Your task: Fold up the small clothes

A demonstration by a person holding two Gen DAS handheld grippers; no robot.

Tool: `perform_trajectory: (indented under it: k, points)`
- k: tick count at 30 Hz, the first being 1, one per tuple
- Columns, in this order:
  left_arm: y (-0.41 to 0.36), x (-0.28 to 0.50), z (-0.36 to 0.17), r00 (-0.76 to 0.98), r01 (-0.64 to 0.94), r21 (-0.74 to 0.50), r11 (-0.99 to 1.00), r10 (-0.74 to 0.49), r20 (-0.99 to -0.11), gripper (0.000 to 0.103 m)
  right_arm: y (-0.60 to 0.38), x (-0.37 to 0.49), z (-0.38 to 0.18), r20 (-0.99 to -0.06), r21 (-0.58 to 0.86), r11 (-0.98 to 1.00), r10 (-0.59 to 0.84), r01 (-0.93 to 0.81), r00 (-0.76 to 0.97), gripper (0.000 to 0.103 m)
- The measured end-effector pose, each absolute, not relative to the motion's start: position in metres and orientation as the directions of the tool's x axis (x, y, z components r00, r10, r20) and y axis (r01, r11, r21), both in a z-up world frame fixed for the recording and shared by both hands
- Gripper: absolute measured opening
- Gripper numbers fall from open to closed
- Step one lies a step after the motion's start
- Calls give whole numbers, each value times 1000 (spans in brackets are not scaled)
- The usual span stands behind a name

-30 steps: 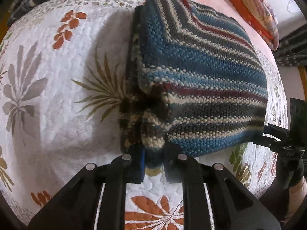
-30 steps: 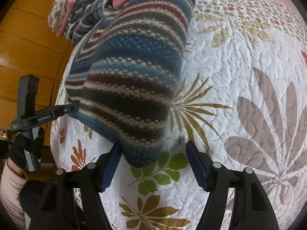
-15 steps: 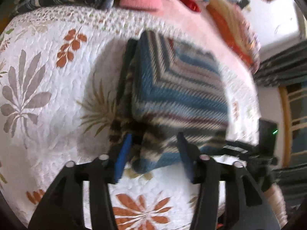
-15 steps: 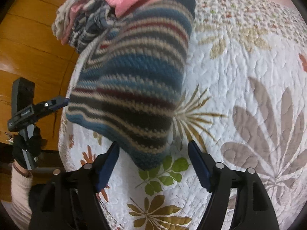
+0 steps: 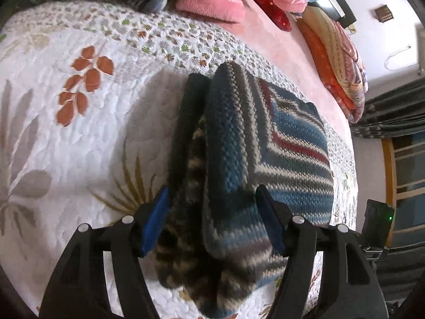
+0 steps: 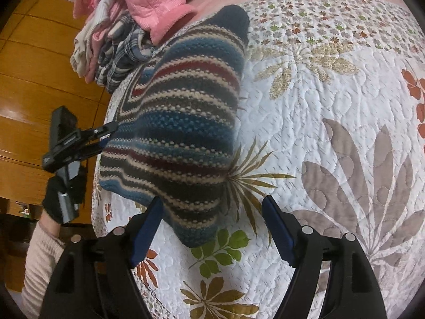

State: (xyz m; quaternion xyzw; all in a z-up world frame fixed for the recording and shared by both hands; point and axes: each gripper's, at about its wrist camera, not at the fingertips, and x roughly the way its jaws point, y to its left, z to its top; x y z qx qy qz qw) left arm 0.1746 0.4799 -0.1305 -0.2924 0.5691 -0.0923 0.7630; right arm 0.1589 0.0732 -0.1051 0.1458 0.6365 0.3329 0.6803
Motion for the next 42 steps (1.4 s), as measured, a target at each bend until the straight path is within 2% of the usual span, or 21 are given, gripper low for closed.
perform_trajectory:
  k: [6,14,19,22,23,24,26,28,35,39,42]
  points:
    - [468,195,-156,286,-131,-592,795,-542,-790,68,71,166,-100,-746,645,713,666,-274,-22,80]
    - [460,203,-174,276,-78,-655,751,-615,-739,76,90,204,-111,-687,708,671,726,-218,3,92]
    - [450,204,-173,271,-34,-650,759,-619,-737,70,112,231,-144,-604,796,598,795,-98,-53,94]
    - [450,205,-174,276,-46,-650,758,-616,-738,58,128,236,-160,-578,816,575,812,-63,-80,95]
    - [450,204,-174,280,-50,-645,763,-609,-742,48,131,236,-160,-580,814,577,811,-67,-78,92]
    - [448,203,-173,286,-50,-637,769,-601,-747,43,132,235,-159,-589,808,585,805,-75,-72,90]
    - [444,198,-168,306,-38,-620,784,-582,-754,37,132,233,-153,-602,797,596,795,-92,-67,74]
    - [434,191,-159,340,-8,-605,796,-567,-751,34,128,231,-142,-602,796,592,796,-124,-62,64]
    - [378,166,-122,398,54,-674,737,-635,-662,31,90,213,-91,-627,766,606,778,-217,-40,62]
    - [326,148,-90,390,131,-707,695,-692,-608,31,38,193,-60,-644,745,617,764,-251,-33,62]
    - [294,133,-82,369,124,-736,666,-719,-589,31,-3,170,-46,-645,742,621,764,-254,-14,62]
